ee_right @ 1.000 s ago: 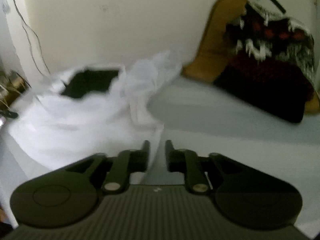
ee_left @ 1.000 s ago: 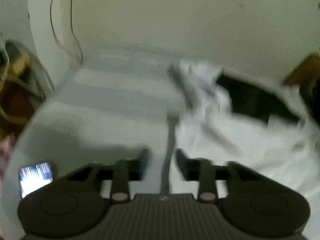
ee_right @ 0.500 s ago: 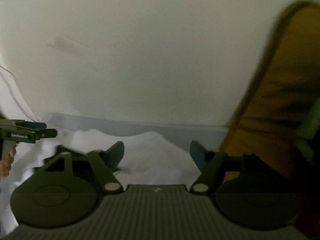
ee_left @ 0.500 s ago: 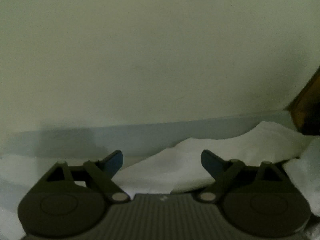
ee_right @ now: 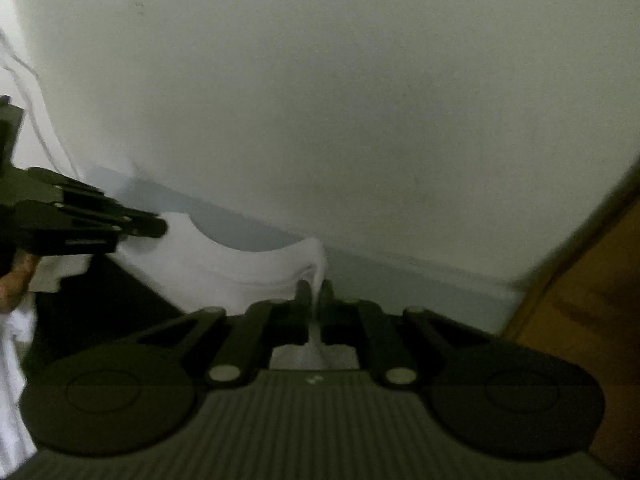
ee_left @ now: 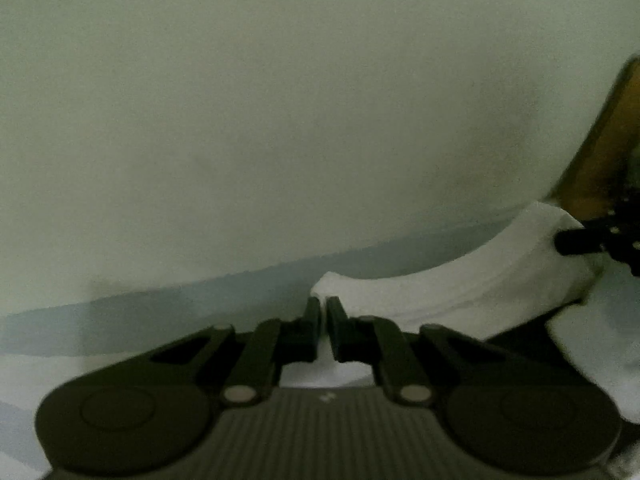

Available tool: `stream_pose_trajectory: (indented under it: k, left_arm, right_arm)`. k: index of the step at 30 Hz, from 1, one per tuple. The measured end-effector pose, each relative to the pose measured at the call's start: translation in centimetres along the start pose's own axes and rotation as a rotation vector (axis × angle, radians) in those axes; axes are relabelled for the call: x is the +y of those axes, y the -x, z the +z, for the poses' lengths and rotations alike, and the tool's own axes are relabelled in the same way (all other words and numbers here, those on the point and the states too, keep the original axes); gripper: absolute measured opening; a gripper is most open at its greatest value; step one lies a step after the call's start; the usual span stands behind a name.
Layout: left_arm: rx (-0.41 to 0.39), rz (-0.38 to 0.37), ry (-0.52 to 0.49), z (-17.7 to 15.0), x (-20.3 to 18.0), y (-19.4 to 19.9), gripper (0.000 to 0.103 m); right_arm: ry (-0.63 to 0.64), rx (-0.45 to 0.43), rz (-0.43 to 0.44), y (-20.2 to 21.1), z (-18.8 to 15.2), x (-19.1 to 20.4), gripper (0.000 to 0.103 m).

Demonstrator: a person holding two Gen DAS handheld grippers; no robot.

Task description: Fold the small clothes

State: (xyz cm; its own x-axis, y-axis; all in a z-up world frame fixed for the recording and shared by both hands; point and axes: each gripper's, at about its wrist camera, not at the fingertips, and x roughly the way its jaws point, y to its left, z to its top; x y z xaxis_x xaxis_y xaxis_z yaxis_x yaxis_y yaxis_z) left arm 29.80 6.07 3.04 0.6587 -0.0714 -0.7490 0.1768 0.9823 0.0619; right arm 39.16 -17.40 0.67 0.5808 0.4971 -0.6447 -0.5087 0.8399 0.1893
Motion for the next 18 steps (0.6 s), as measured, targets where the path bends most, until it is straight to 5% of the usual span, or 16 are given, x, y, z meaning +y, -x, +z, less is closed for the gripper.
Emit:
stream_pose_trajectory:
  k: [7,12,18]
  left_arm:
    - [-0.217,-0.064,0.014,-7.0,-0.6,14.5,0.005]
    - [-0.238,-0.1,0.003,-16.8,-2.1,21.2,0.006]
    - [-0.189,-0.13,0.044,-23.8,-3.1,22.2,0.007]
  right_arm:
    - [0.174,-0.18,0.022,13.0,-4.0,7.7,0.006]
    - [0.288,-0.206,0.046,20.3,-11.8,13.3,0.006]
    - [0.25,-0.16,0.064,23.7,-22.1,15.9,0.006]
